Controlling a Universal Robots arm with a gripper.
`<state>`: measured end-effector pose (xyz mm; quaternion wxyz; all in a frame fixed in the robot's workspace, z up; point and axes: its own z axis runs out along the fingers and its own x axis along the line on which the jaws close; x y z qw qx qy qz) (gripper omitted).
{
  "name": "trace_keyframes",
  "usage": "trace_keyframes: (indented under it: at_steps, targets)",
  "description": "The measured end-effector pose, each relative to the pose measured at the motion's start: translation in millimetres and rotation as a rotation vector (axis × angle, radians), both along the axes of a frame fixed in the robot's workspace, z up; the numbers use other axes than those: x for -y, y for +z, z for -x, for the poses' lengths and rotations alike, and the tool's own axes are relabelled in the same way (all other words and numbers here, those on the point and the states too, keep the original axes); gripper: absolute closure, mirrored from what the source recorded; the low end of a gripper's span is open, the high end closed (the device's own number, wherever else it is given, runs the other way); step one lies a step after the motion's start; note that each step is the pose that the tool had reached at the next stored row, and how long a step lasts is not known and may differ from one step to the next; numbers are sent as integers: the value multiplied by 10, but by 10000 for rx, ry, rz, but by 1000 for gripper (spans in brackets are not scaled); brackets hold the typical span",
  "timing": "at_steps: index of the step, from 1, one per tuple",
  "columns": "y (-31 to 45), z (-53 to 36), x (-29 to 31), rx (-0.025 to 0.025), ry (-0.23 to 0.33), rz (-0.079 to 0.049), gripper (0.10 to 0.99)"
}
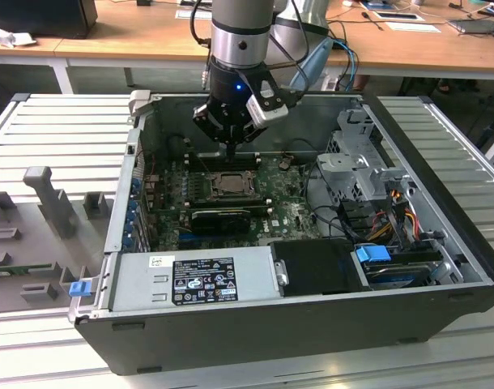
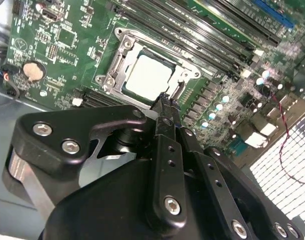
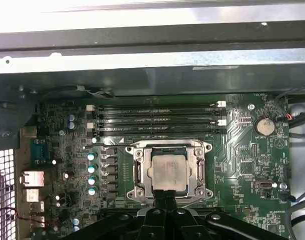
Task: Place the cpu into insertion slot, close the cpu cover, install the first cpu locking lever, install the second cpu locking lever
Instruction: 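Install the first cpu locking lever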
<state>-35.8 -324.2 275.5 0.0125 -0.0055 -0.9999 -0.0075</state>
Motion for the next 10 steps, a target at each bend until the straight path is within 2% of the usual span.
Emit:
trace_keyframes:
  at_steps: [3,6,10]
  targets:
    - [-2,0,0,50,266,-87,980]
    - [-2,0,0,58,408,-382,980]
    - [-5,1,0,58,511,-560,980]
